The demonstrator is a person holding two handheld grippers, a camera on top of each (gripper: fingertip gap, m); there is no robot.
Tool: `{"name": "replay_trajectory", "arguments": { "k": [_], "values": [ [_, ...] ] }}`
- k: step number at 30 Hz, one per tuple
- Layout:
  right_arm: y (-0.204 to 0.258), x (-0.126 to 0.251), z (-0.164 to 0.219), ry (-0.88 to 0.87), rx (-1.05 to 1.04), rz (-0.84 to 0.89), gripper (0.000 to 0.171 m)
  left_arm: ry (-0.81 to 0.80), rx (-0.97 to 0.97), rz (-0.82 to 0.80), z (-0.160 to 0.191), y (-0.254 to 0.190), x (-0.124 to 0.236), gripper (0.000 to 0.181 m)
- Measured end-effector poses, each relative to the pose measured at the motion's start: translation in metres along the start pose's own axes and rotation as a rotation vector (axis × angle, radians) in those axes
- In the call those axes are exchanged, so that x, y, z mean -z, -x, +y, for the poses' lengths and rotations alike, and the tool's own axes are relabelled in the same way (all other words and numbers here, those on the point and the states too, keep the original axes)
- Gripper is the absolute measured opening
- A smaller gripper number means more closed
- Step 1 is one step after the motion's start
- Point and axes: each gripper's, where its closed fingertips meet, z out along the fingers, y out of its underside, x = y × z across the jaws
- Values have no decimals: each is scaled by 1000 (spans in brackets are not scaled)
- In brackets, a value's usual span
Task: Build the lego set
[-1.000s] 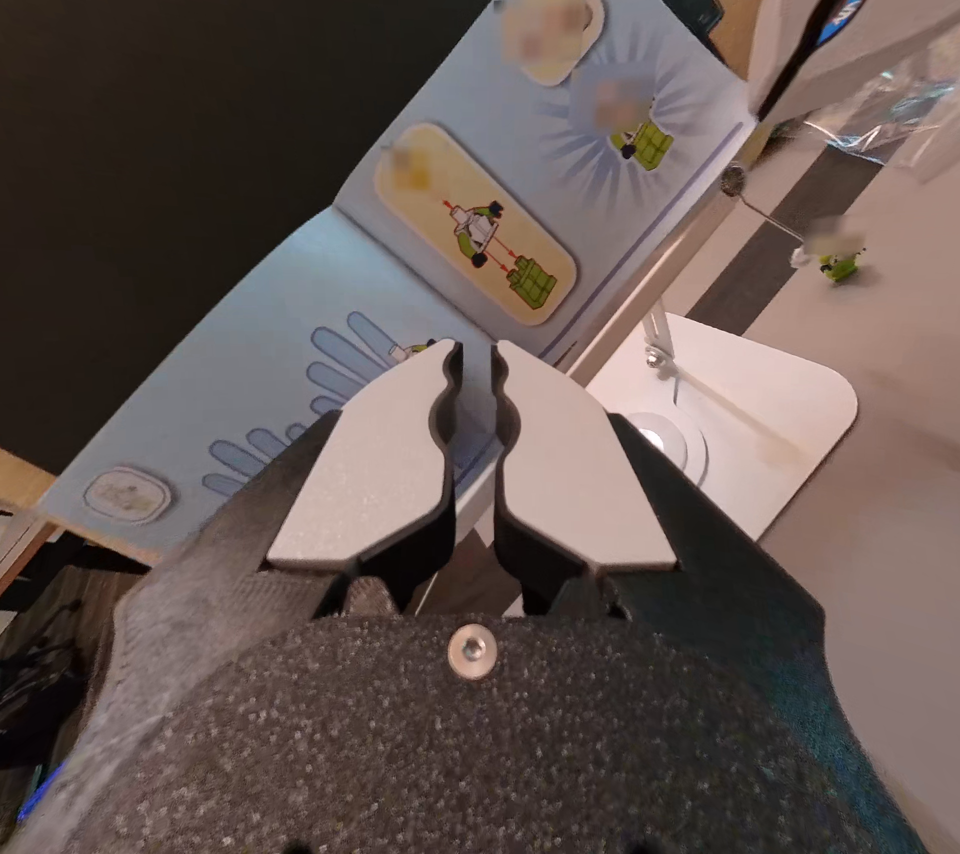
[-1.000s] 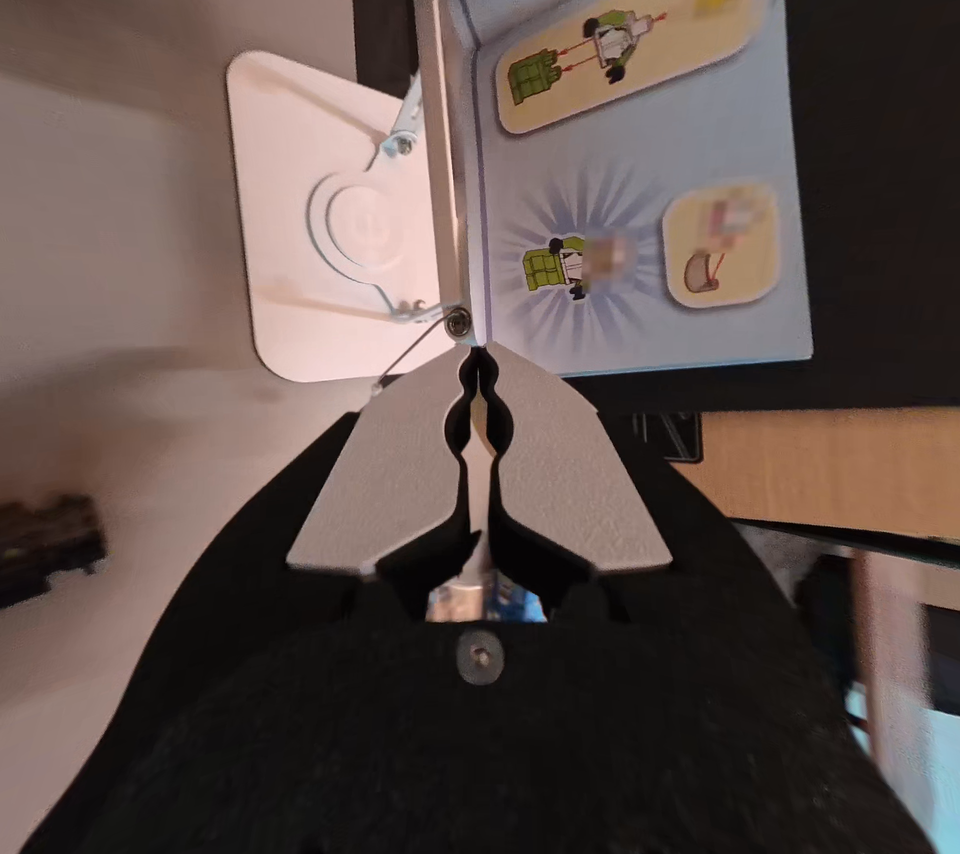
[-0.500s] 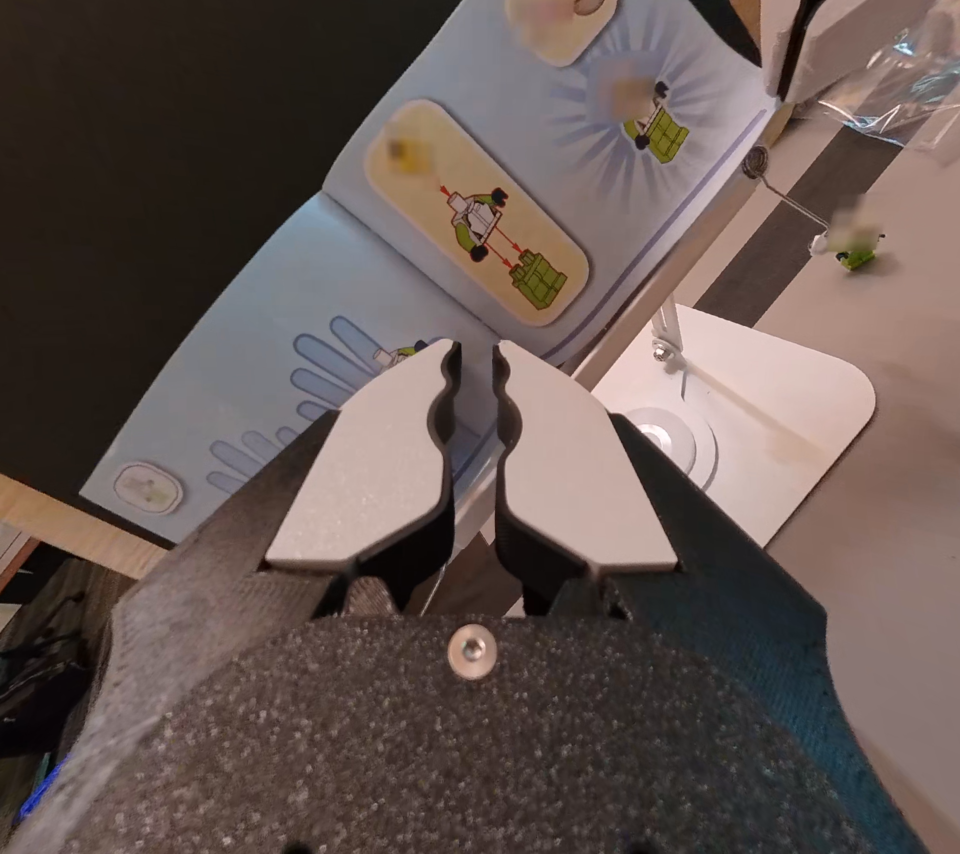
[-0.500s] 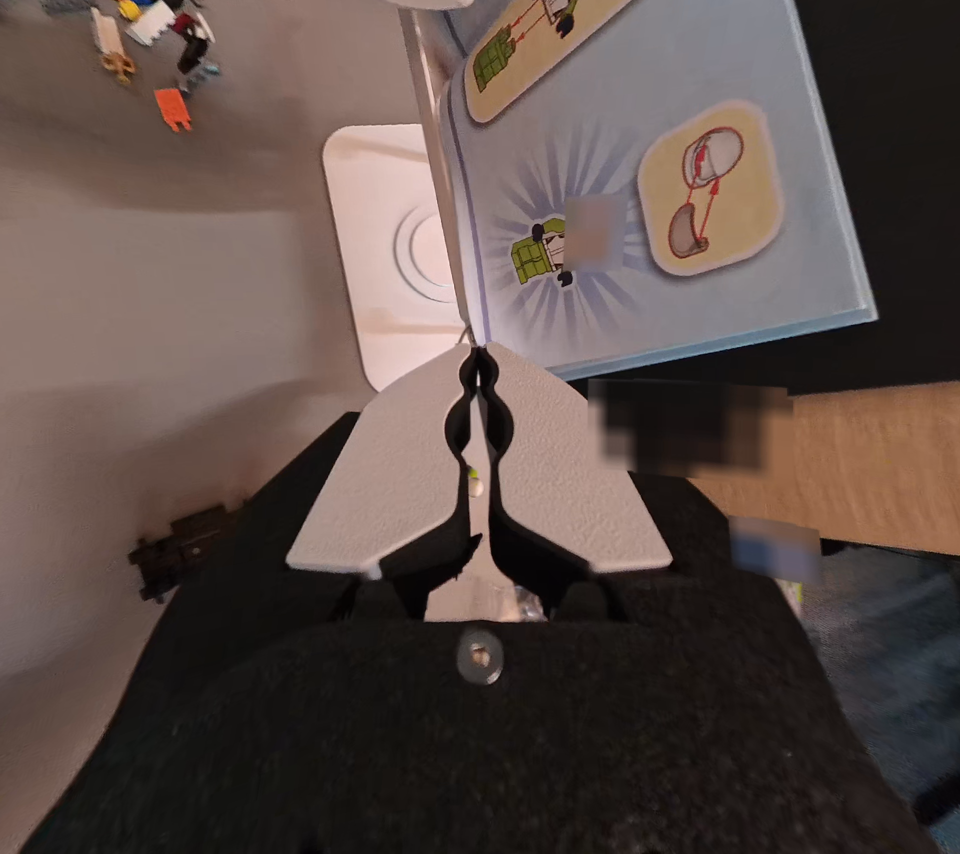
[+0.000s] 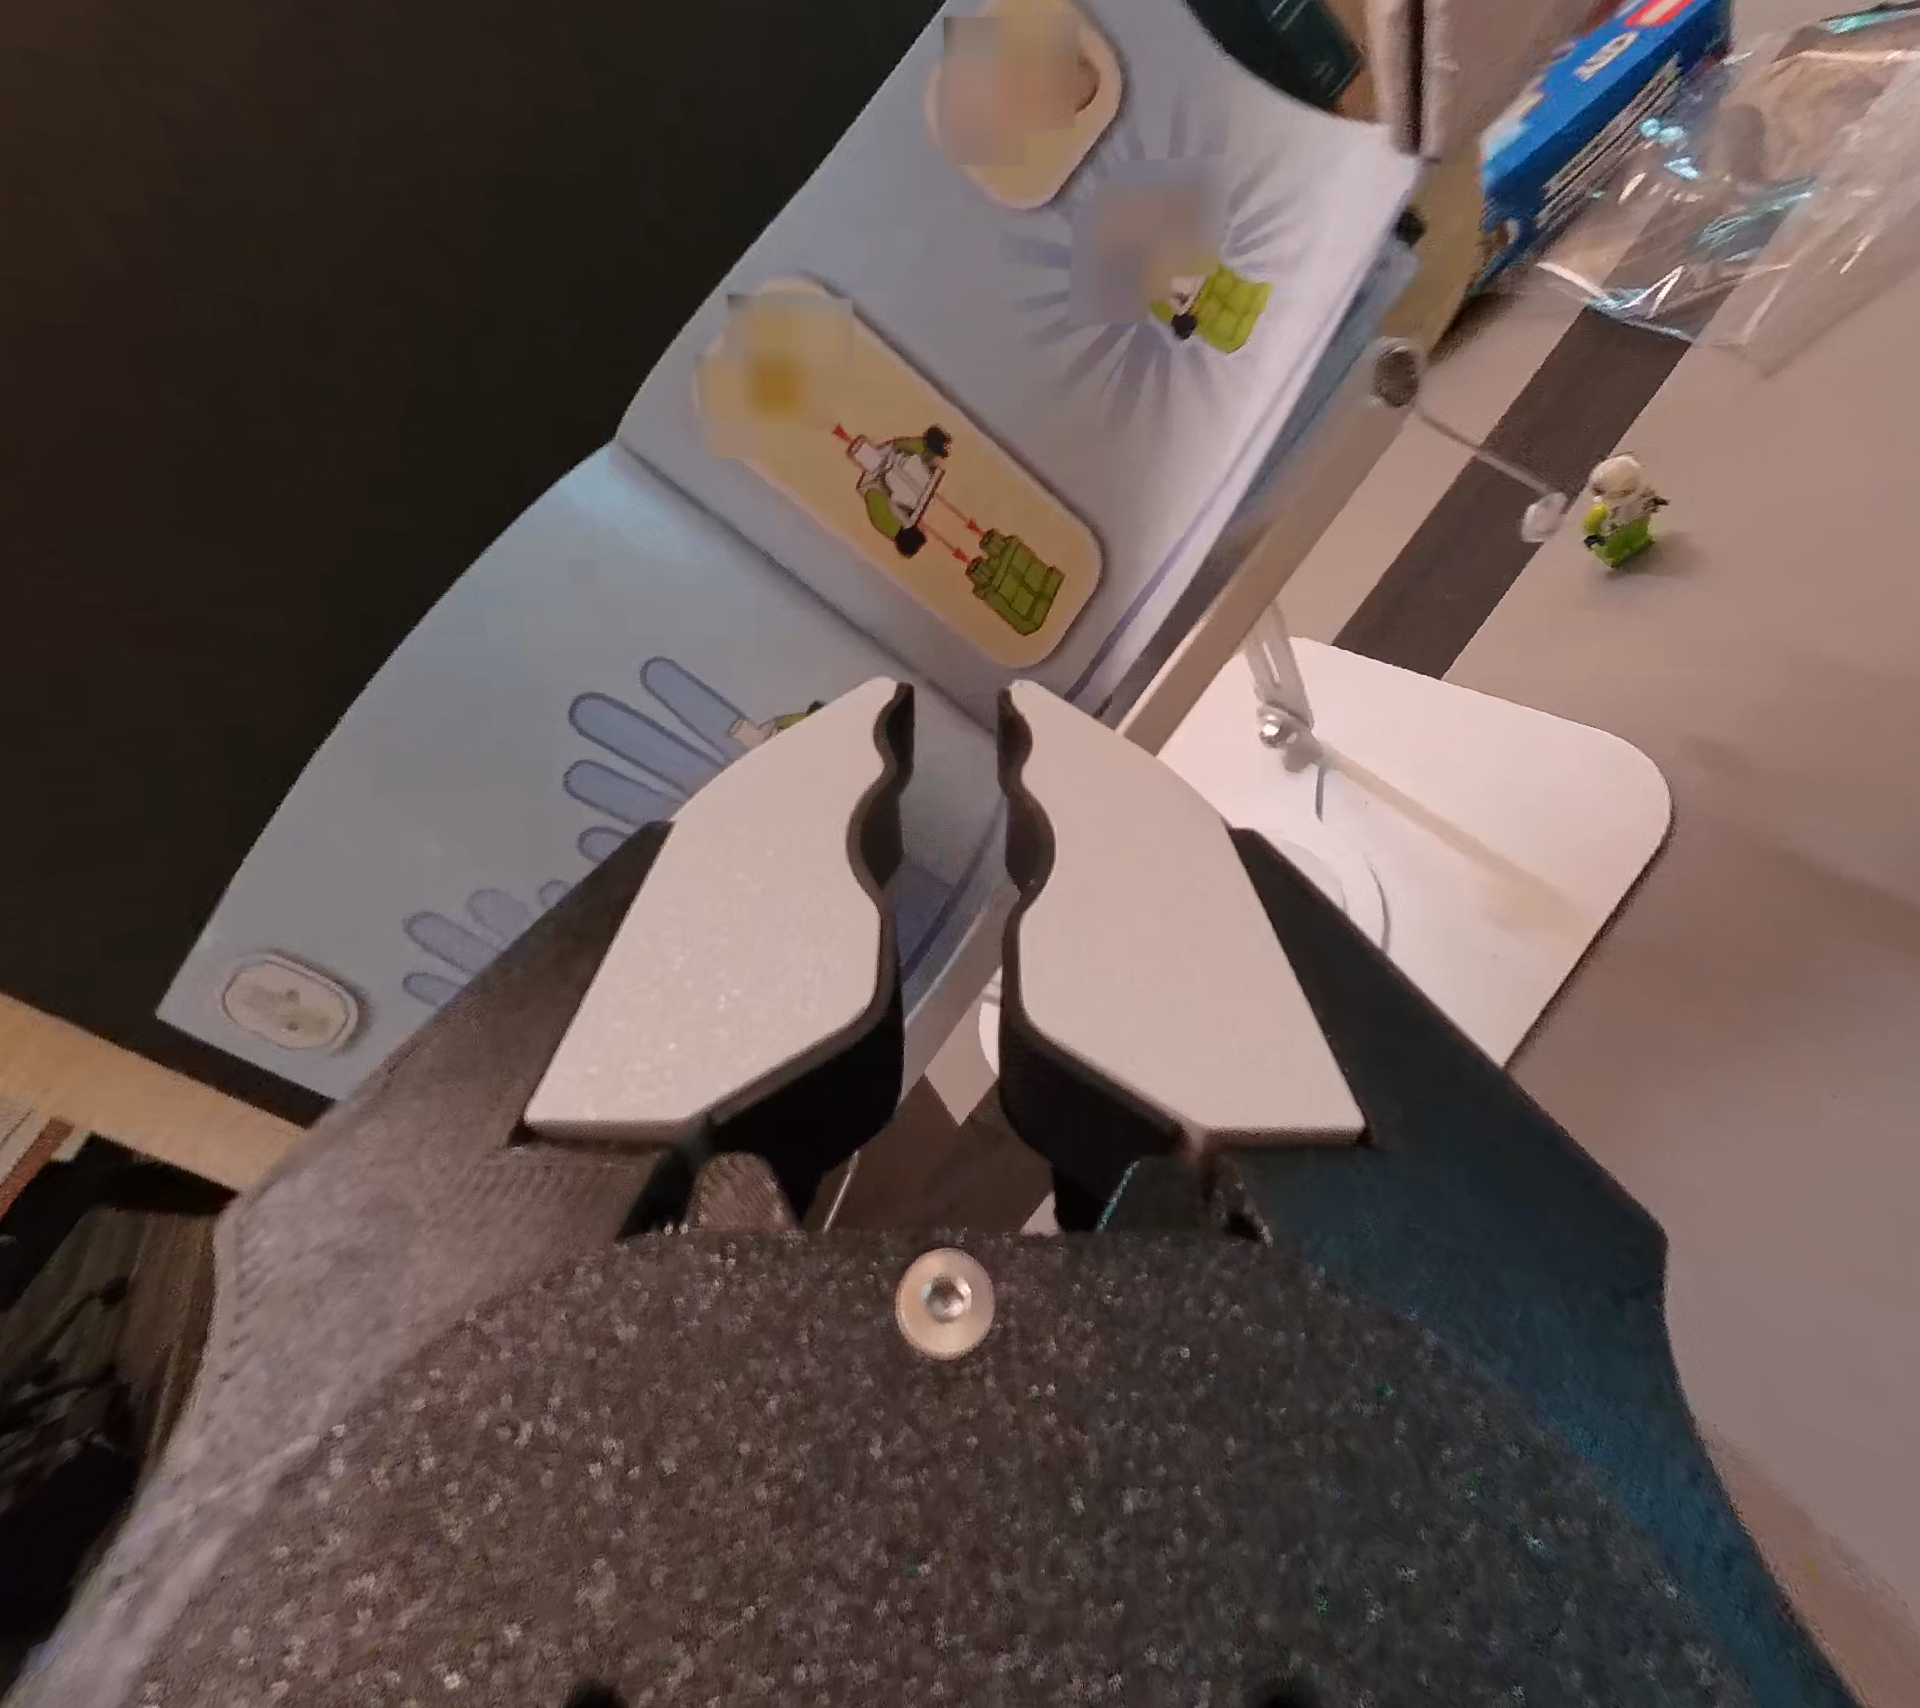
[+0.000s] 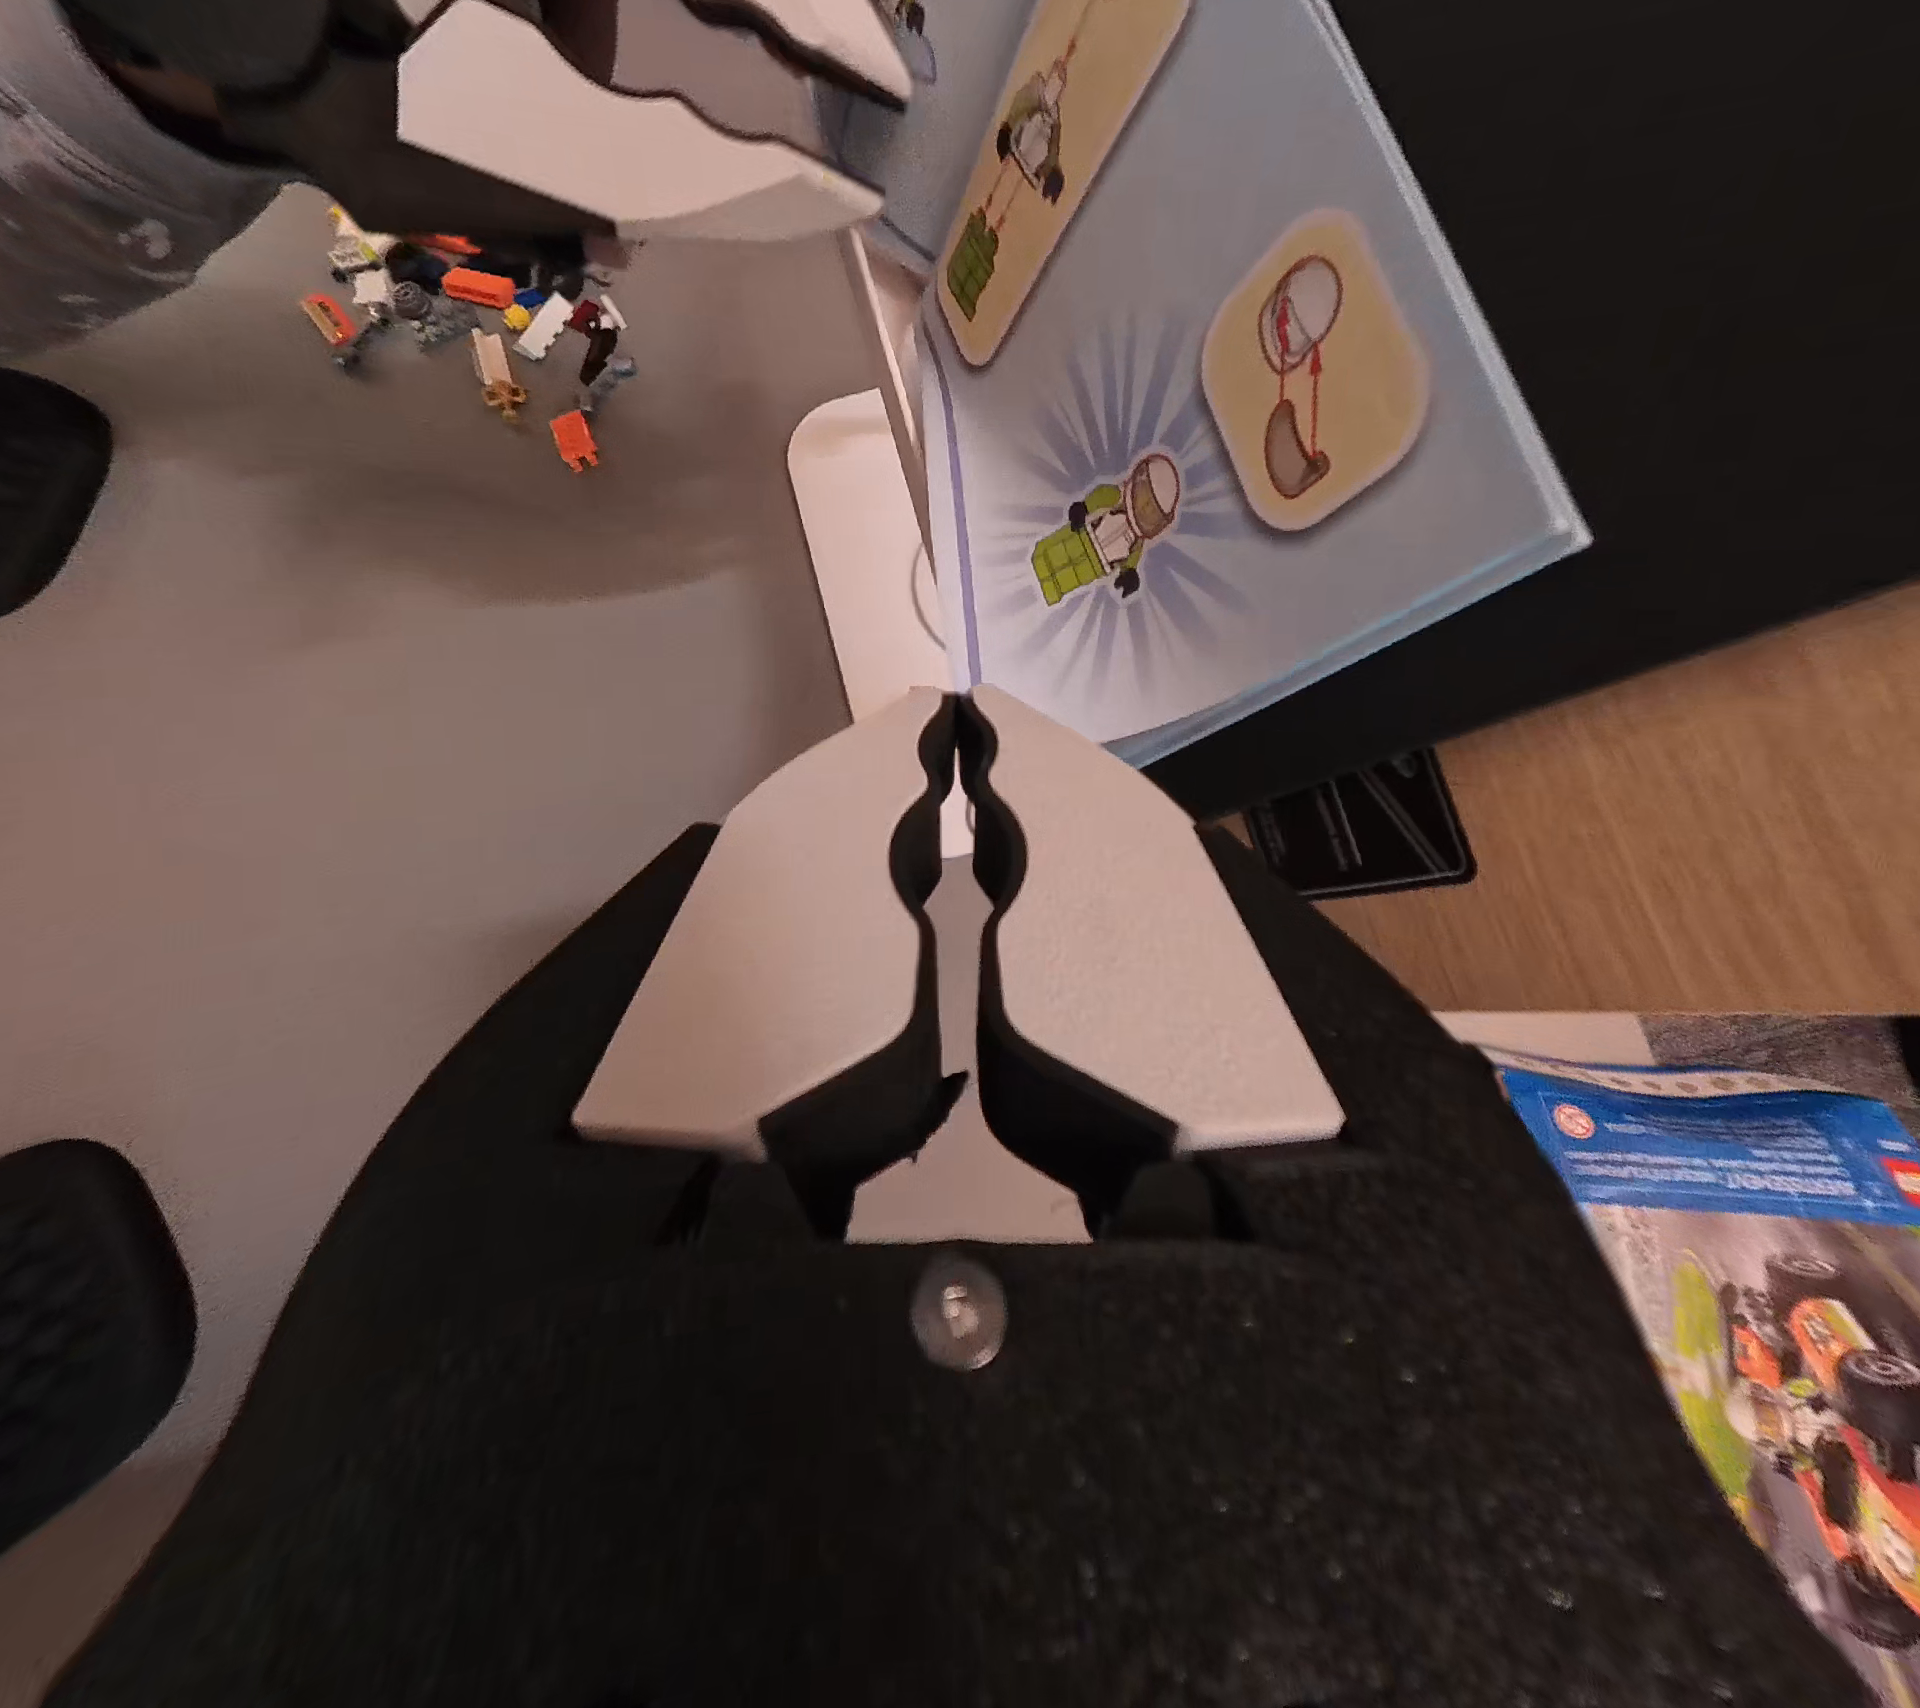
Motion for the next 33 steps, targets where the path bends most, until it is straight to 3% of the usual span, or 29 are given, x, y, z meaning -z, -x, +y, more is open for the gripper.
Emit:
{"name": "replay_trajectory", "arguments": {
  "k": [10, 15, 18, 22, 27, 33],
  "values": [
    [35, -3, -41, -6, 143, 49, 0, -151, -123, 127, -43, -46, -1, 21],
    [44, -7, -52, 12, 185, 63, 0, -152, -125, 110, -37, -53, -9, 17],
    [28, -2, -48, 20, 220, 164, 0, -121, -166, 76, -29, -51, -15, 16],
    [-4, 5, -11, 118, 479, 397, 16, -116, -134, 62, -20, -35, -14, 15],
    [-13, -6, 15, 179, 885, 607, 23, -140, -76, 43, -17, -16, -9, 13],
    [-21, -13, 14, 182, 1000, 700, 23, -170, -86, 12, -17, -6, -4, 11]
  ]
}}
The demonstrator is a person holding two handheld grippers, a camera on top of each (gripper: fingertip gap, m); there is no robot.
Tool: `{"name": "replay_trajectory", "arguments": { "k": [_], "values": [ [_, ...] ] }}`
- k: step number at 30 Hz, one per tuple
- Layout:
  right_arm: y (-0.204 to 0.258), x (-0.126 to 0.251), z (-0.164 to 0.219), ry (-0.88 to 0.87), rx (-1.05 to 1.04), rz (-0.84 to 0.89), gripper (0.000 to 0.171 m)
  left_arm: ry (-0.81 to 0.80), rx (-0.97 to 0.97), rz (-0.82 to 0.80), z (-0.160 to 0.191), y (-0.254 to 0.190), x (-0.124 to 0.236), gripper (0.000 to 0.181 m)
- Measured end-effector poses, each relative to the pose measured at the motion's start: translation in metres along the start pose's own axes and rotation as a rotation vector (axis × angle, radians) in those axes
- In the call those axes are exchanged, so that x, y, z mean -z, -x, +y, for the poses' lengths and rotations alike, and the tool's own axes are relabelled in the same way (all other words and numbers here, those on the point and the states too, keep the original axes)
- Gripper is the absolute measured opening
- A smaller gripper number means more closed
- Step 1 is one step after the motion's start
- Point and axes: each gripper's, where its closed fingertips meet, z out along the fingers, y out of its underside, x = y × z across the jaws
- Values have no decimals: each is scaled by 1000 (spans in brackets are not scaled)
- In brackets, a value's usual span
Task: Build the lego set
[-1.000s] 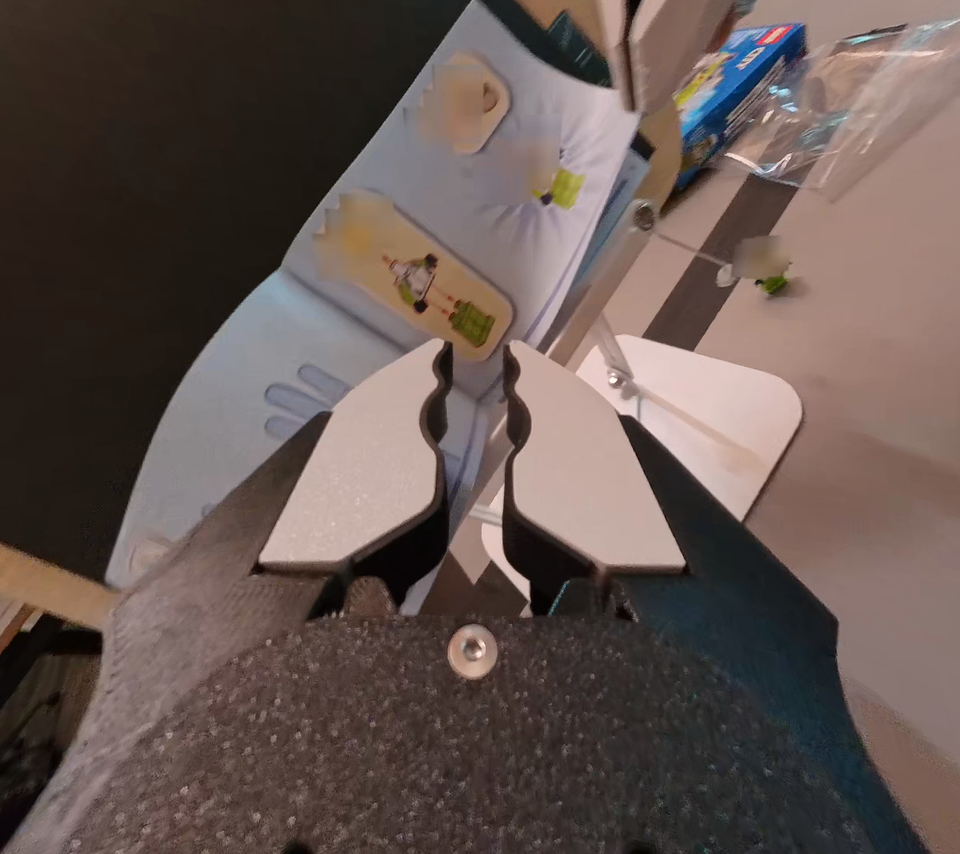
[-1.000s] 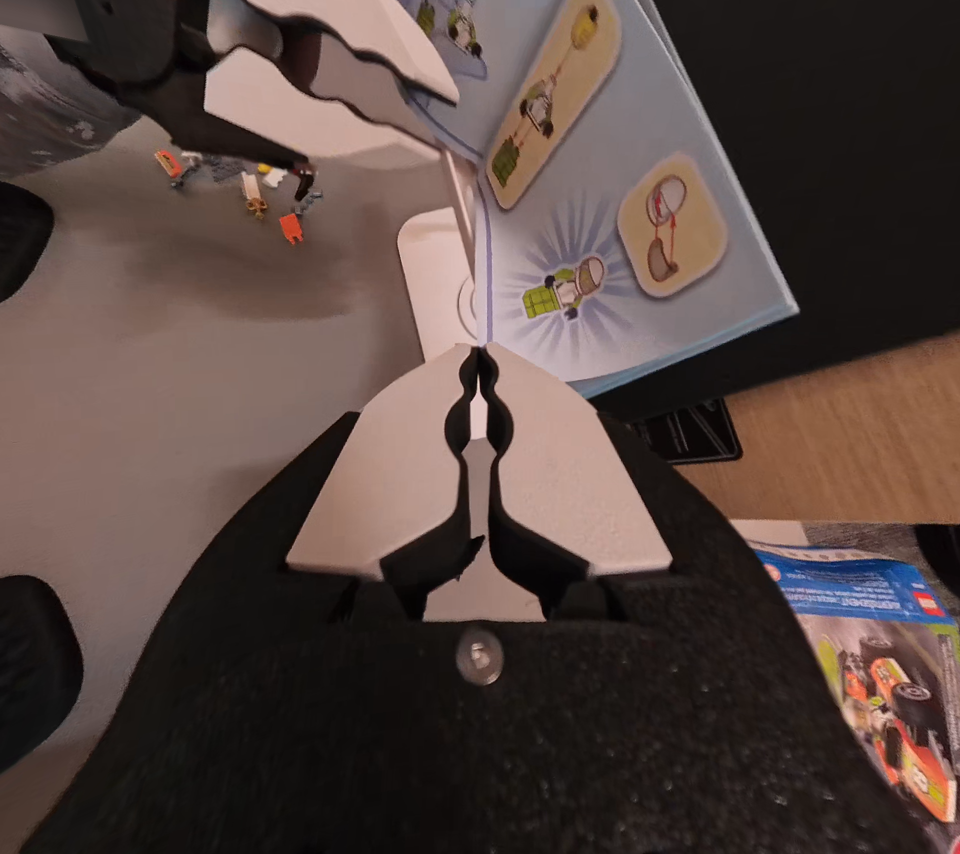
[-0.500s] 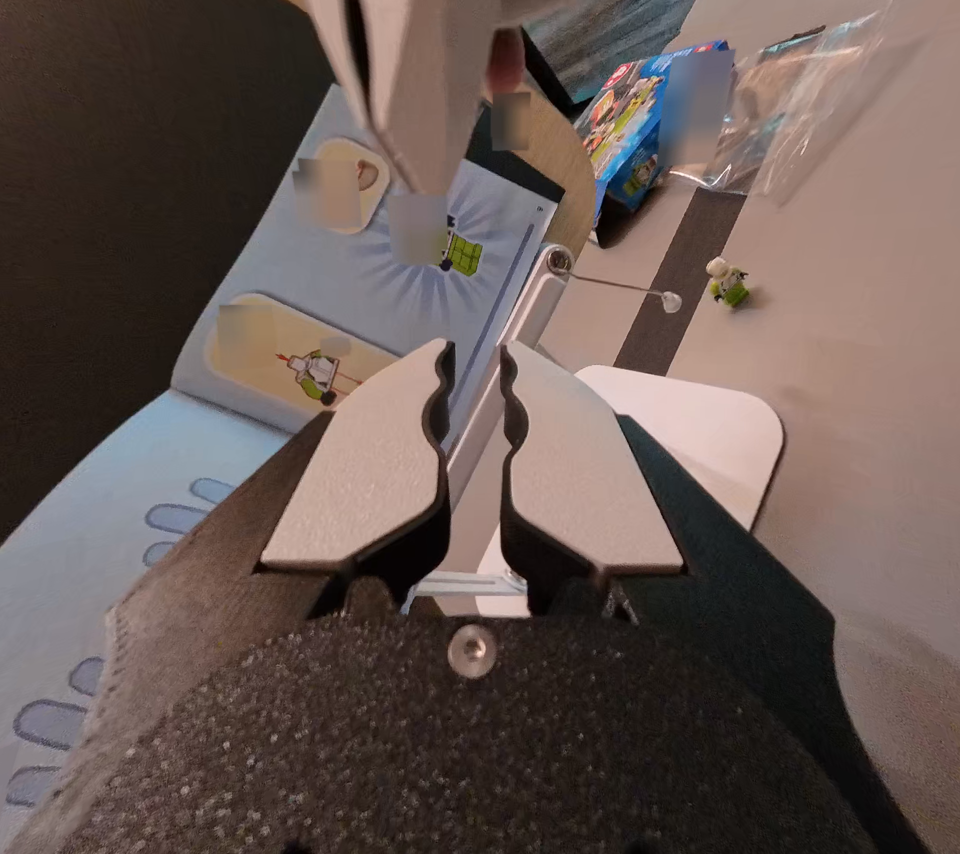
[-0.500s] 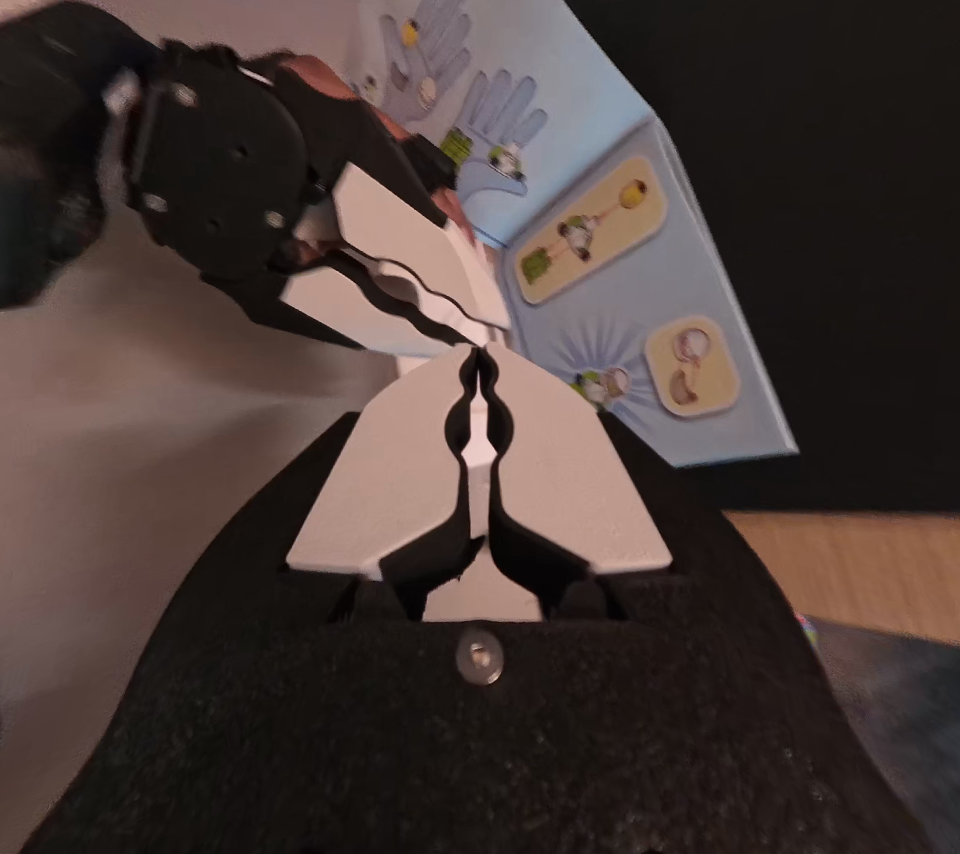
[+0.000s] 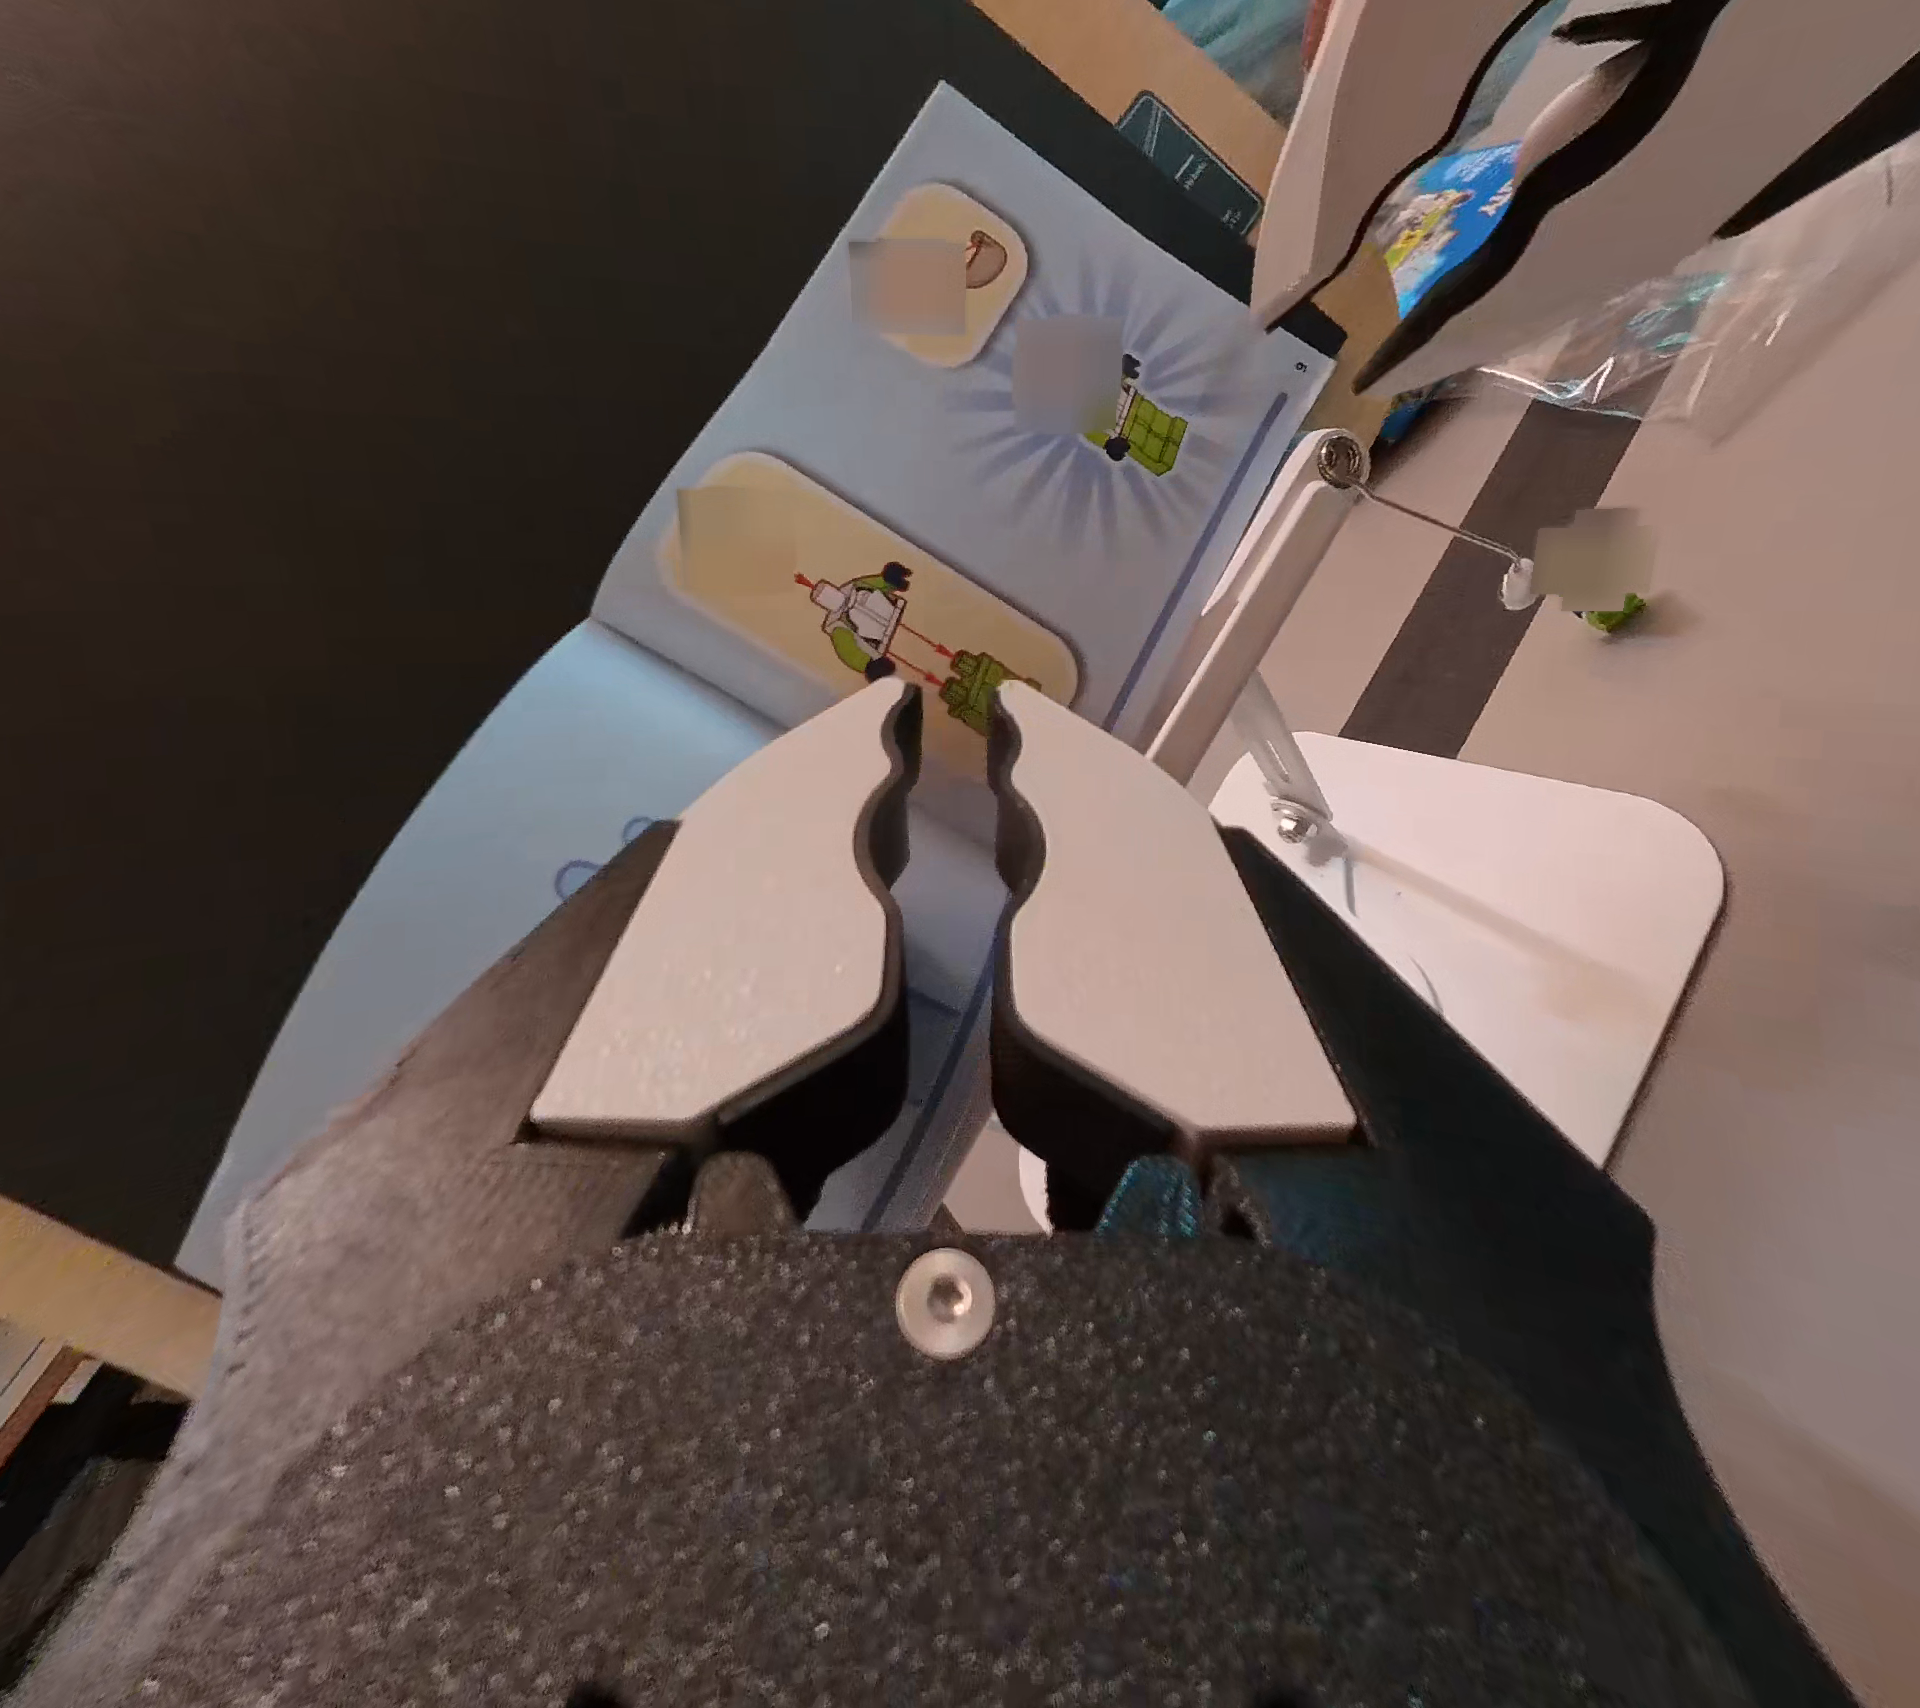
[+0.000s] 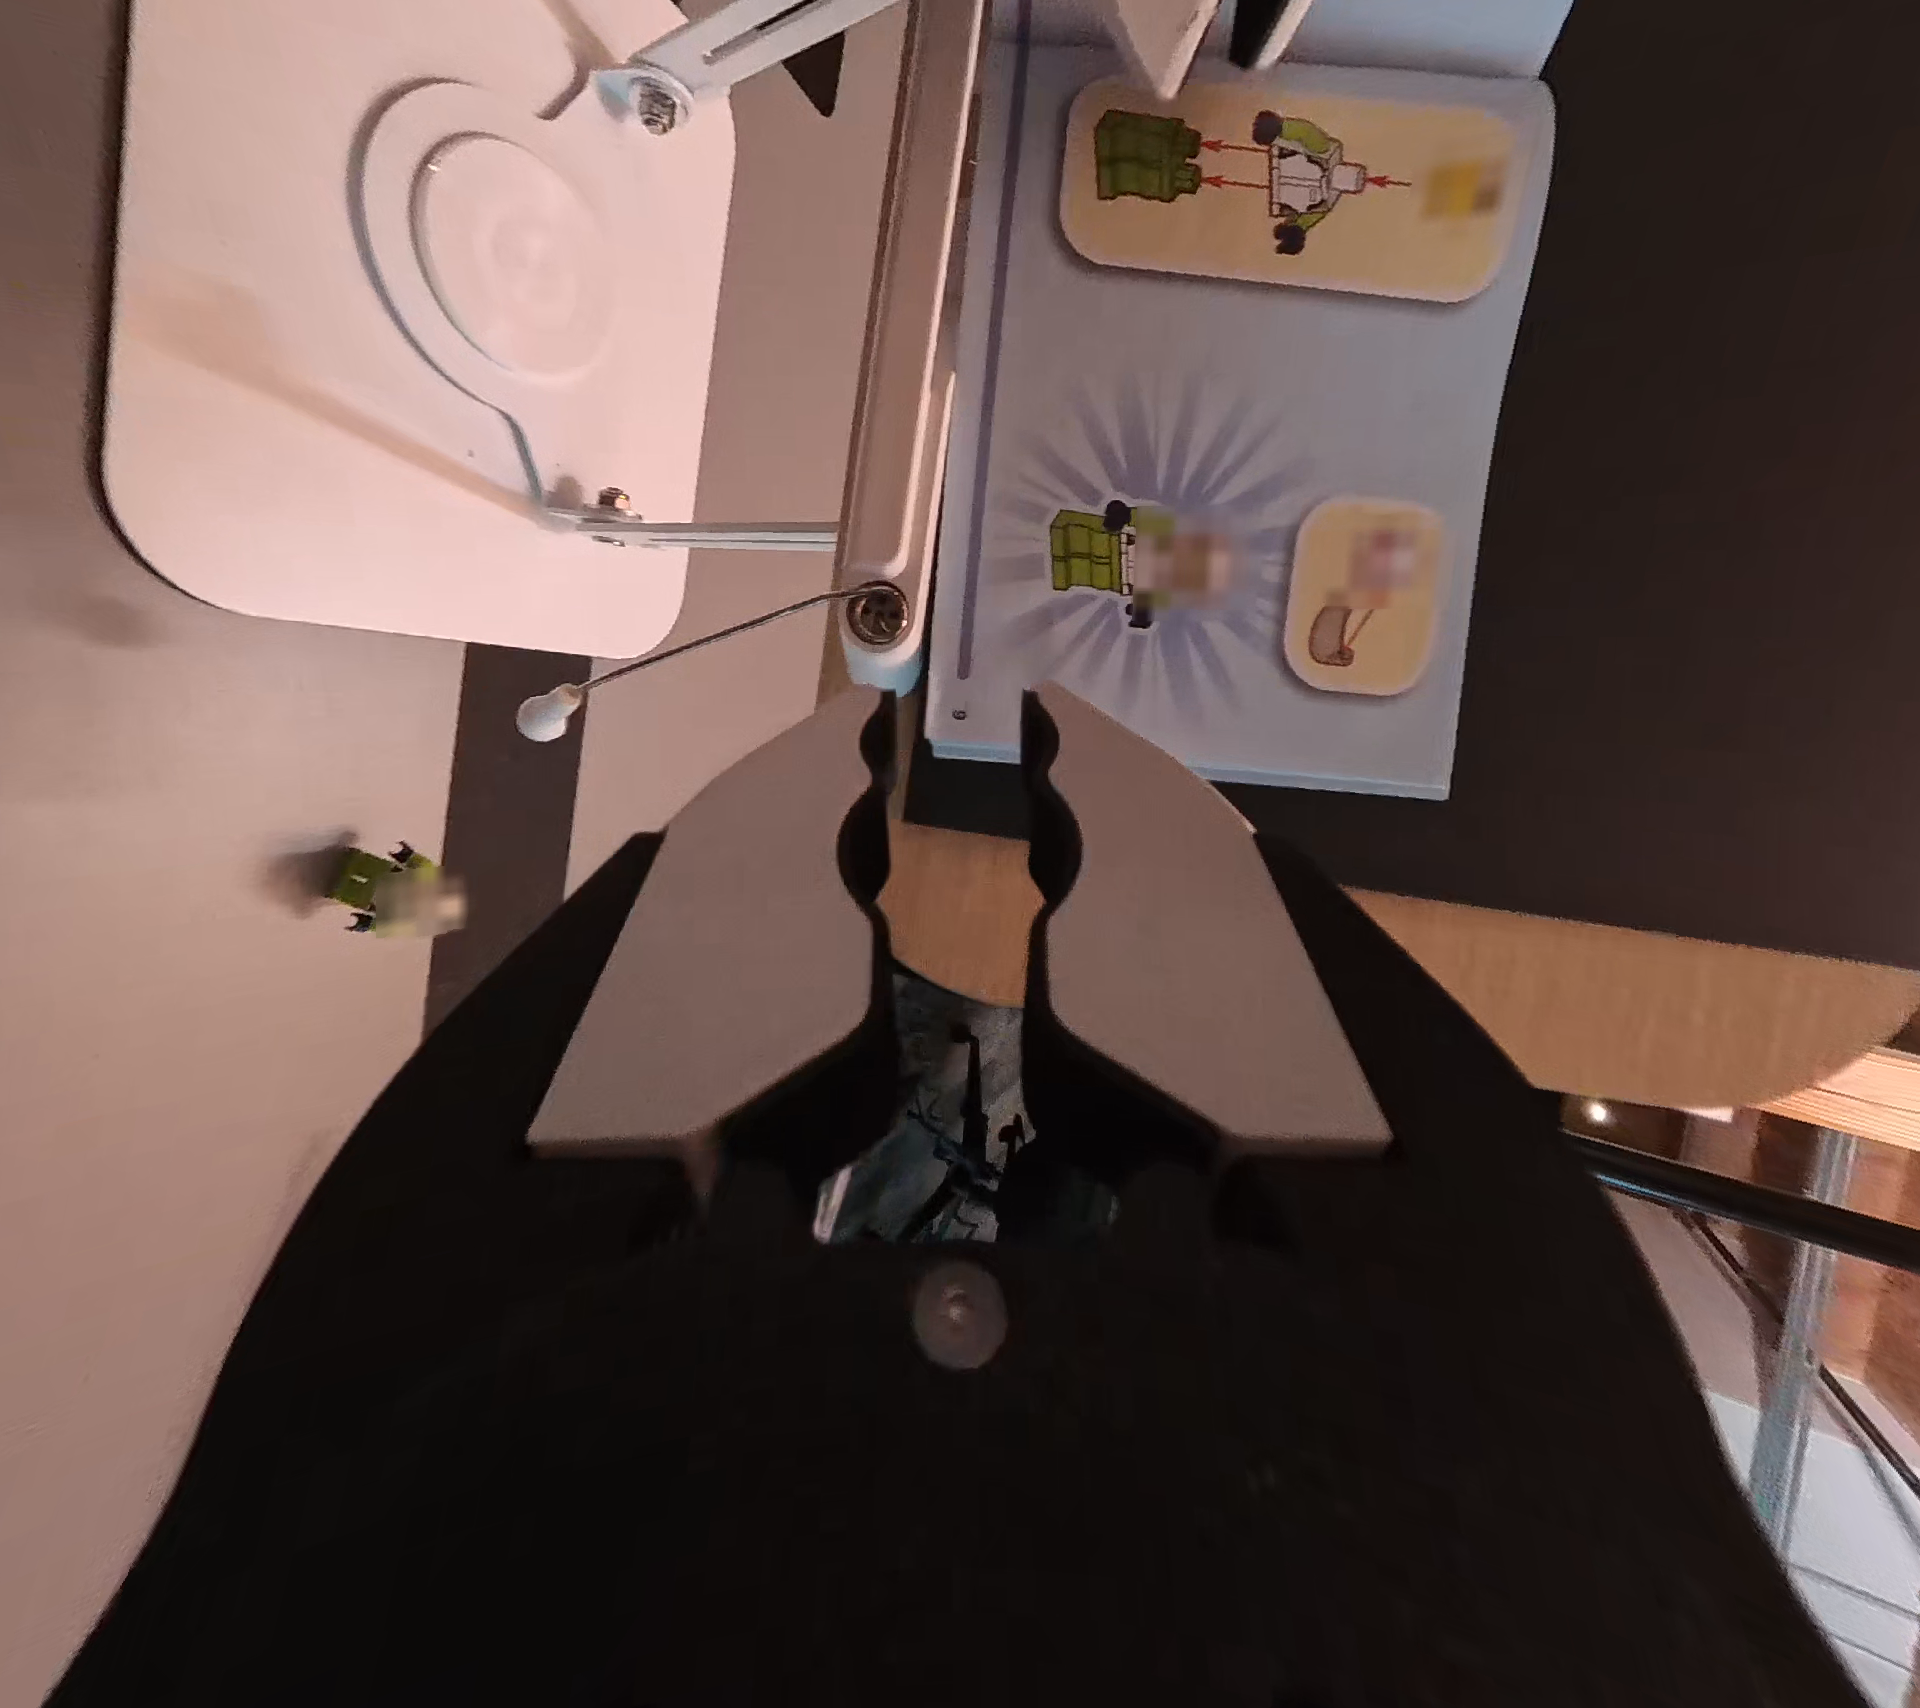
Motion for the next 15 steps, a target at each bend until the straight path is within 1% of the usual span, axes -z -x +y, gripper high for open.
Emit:
{"name": "replay_trajectory", "arguments": {
  "k": [7, 15],
  "values": [
    [3, -8, 3, 24, 107, 18, 19, -12, 9, -10, 1, 3, 2, 11],
    [0, -8, 5, 22, 101, 29, 0, -15, 9, -8, 2, 4, 1, 11]
  ]
}}
